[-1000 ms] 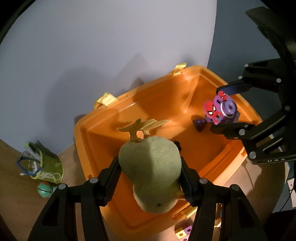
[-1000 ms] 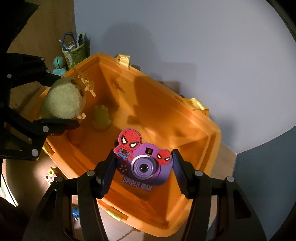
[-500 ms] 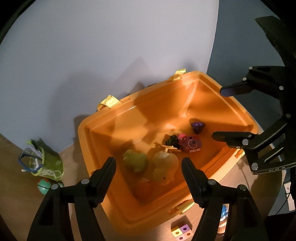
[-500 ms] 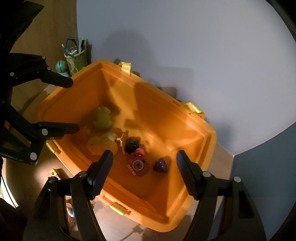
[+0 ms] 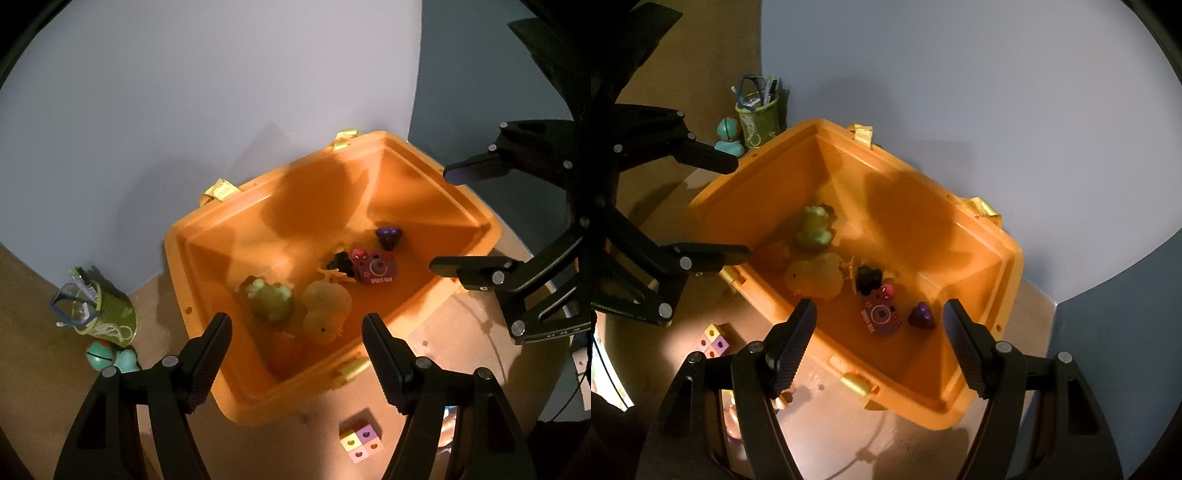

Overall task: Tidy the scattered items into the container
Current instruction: 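Withdraw both open tools from the crate toward the block cube and figure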

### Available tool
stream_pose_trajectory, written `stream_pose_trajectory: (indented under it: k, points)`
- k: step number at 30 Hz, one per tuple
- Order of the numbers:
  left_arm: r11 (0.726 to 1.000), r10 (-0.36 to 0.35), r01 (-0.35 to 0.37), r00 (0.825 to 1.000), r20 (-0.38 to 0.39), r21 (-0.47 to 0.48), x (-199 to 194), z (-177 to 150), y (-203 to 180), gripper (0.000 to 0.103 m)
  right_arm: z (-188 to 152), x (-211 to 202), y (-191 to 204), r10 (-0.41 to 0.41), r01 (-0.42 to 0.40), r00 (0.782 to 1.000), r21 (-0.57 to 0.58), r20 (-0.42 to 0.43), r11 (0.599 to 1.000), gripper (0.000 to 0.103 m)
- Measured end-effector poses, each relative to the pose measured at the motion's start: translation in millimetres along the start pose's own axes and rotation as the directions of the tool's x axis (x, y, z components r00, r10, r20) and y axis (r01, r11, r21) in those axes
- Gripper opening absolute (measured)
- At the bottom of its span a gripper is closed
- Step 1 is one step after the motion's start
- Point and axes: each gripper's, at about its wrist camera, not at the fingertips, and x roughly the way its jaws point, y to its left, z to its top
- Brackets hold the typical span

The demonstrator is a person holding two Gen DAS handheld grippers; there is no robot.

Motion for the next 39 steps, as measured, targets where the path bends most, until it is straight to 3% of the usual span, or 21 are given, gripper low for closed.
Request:
stream_pose_trajectory:
  k: [24,39]
  points:
    - [0.999,0.030,-0.031,0.998,0.057,0.020,-64.2,-54.4,-38.2,0.069,-38.8,-57.8,49.6,-0.015,0.015,0.999,0.005,0.031,1.000,0.068]
    - [0.999,0.035,-0.035,0.998,0.058,-0.008,-80.2,-87.6,-54.0,0.070,-67.7,-73.7,76.2,0.002,-0.004,1.000,0.034,0.031,0.999,0.068]
